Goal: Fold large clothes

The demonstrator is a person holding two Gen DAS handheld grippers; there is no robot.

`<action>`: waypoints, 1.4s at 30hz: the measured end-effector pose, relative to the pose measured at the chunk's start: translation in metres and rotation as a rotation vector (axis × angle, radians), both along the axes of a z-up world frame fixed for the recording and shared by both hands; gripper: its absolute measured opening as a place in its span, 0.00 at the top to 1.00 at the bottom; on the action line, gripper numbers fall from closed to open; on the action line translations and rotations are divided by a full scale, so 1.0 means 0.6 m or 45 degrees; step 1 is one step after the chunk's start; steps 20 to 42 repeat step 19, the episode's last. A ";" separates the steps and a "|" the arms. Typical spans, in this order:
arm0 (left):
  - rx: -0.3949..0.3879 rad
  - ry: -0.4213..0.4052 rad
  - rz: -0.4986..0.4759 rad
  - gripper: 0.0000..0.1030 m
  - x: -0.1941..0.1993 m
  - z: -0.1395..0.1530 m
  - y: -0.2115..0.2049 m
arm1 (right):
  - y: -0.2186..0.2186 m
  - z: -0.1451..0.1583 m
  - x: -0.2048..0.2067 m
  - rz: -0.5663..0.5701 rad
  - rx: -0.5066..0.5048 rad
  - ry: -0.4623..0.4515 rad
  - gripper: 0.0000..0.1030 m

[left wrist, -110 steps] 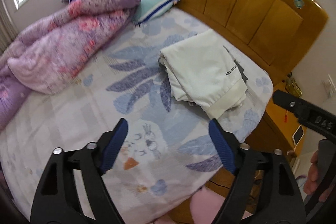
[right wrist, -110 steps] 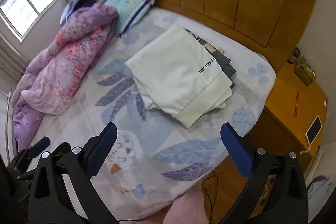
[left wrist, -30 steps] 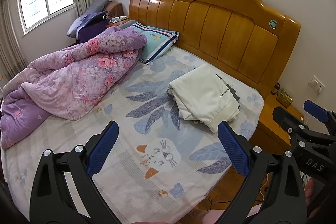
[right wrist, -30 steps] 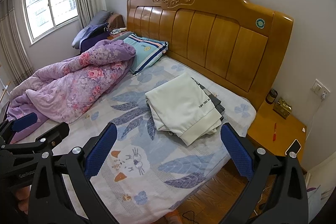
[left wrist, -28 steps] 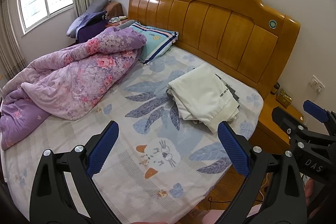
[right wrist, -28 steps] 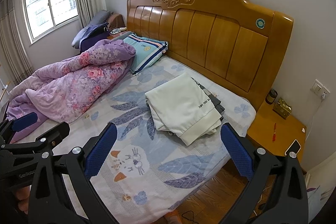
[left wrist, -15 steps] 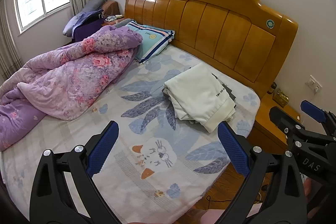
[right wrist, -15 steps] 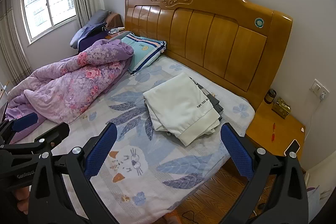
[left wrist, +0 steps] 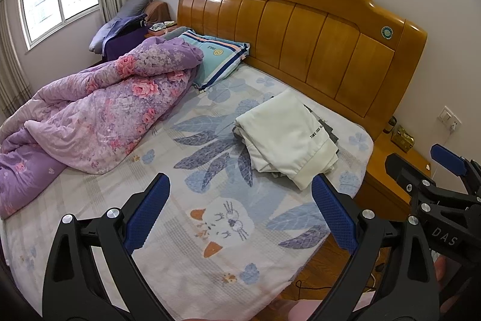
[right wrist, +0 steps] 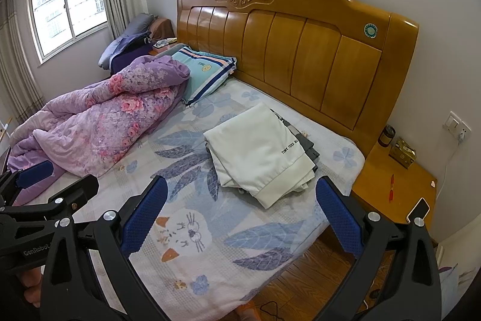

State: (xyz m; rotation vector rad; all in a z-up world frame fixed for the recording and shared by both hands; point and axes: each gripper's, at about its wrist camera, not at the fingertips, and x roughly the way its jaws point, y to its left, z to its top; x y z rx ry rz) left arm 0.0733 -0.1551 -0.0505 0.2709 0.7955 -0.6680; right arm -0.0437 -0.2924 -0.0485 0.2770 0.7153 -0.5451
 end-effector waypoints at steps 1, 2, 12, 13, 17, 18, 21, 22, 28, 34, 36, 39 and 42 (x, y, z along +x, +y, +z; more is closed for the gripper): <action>-0.002 0.001 -0.002 0.07 0.000 0.000 0.000 | 0.000 0.000 0.000 0.000 0.000 0.000 0.07; -0.006 0.006 -0.007 0.07 0.001 -0.001 0.001 | 0.000 0.000 0.001 -0.001 0.000 0.000 0.07; 0.030 -0.004 -0.052 0.07 0.001 -0.005 0.003 | 0.002 -0.011 -0.001 -0.021 0.021 -0.003 0.07; 0.034 -0.004 -0.056 0.07 0.000 -0.006 0.003 | 0.002 -0.012 -0.003 -0.025 0.023 -0.004 0.07; 0.051 0.018 -0.068 0.07 0.002 -0.009 0.003 | 0.003 -0.011 -0.006 -0.032 0.033 -0.006 0.07; 0.052 0.018 -0.071 0.07 0.002 -0.009 0.003 | 0.003 -0.011 -0.007 -0.033 0.032 -0.007 0.07; 0.051 0.021 -0.072 0.07 0.002 -0.009 0.004 | 0.004 -0.011 -0.008 -0.035 0.033 -0.008 0.07; 0.051 0.021 -0.072 0.07 0.002 -0.009 0.004 | 0.004 -0.011 -0.008 -0.035 0.033 -0.008 0.07; 0.051 0.021 -0.072 0.07 0.002 -0.009 0.004 | 0.004 -0.011 -0.008 -0.035 0.033 -0.008 0.07; 0.051 0.021 -0.072 0.07 0.002 -0.009 0.004 | 0.004 -0.011 -0.008 -0.035 0.033 -0.008 0.07; 0.051 0.021 -0.072 0.07 0.002 -0.009 0.004 | 0.004 -0.011 -0.008 -0.035 0.033 -0.008 0.07; 0.051 0.021 -0.072 0.07 0.002 -0.009 0.004 | 0.004 -0.011 -0.008 -0.035 0.033 -0.008 0.07; 0.051 0.021 -0.072 0.07 0.002 -0.009 0.004 | 0.004 -0.011 -0.008 -0.035 0.033 -0.008 0.07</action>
